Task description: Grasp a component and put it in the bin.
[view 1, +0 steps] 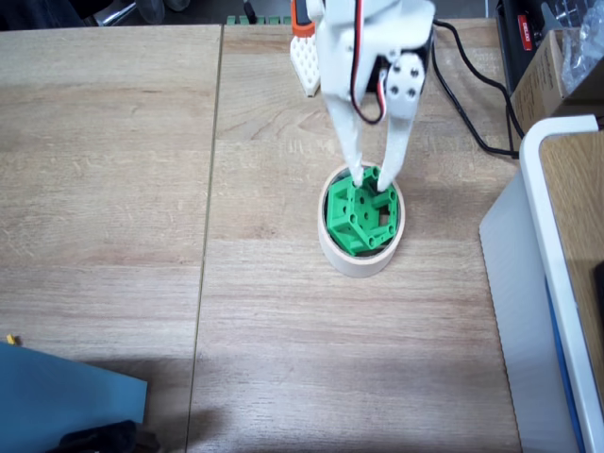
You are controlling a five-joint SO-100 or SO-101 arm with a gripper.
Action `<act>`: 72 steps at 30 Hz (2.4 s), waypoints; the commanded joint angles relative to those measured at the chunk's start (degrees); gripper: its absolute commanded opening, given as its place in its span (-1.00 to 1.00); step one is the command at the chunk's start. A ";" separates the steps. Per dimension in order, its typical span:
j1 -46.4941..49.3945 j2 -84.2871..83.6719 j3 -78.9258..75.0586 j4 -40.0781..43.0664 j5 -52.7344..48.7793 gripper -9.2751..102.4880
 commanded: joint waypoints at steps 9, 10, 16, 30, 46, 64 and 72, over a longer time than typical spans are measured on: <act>14.85 14.33 -2.37 -0.70 -0.97 -0.83; 16.70 15.64 -1.67 -0.70 -0.97 -0.83; 29.36 23.73 5.62 -0.70 -1.05 -0.83; 41.92 33.57 28.48 -0.79 -7.56 -0.83; 42.63 50.19 52.91 -0.79 -16.61 -0.83; 42.63 55.99 64.42 -0.79 -16.61 -0.83; 42.54 55.99 67.68 -0.79 -16.61 -0.83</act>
